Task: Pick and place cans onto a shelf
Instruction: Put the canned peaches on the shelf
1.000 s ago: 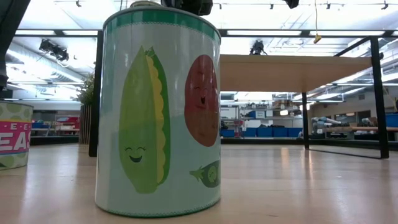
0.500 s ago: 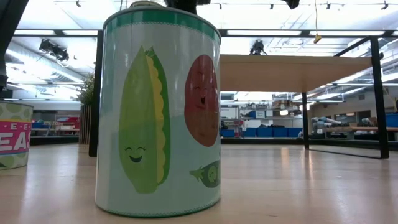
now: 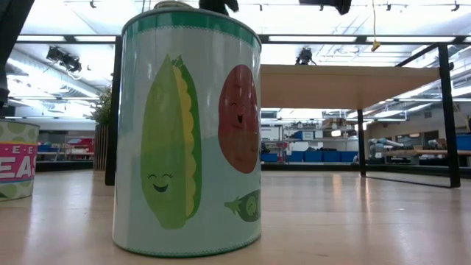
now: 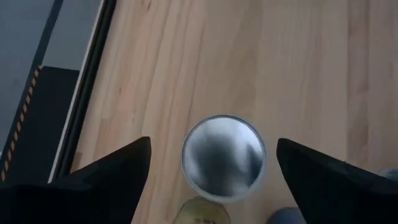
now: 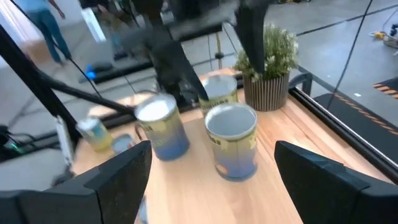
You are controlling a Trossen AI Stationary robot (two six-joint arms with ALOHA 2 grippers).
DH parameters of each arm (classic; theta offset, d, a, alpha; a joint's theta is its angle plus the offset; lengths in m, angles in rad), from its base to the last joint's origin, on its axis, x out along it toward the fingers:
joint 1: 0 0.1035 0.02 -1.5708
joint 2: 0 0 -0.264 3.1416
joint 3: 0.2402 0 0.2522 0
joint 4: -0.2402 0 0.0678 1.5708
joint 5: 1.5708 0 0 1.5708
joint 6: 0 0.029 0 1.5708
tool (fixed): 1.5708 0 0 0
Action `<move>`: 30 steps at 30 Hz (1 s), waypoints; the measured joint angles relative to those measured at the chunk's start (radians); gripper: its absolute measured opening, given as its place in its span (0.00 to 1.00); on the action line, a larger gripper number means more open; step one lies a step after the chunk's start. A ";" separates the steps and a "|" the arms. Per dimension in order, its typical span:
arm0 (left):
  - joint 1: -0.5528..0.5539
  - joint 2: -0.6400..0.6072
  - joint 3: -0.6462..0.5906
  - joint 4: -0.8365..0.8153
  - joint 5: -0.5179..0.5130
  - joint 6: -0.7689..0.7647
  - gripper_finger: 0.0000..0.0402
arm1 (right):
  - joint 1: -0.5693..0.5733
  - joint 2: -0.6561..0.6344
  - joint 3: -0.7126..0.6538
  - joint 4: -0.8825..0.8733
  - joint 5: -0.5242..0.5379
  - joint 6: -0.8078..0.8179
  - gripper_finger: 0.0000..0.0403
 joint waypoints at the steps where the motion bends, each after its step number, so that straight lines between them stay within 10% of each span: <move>1: -0.003 -0.001 0.017 -0.011 -0.001 -0.017 0.88 | -0.003 0.014 -0.006 -0.004 0.000 -0.012 0.86; 30: -0.211 -0.064 0.097 -0.280 0.000 -0.386 0.88 | -0.158 0.407 -0.018 0.223 0.008 -0.214 0.86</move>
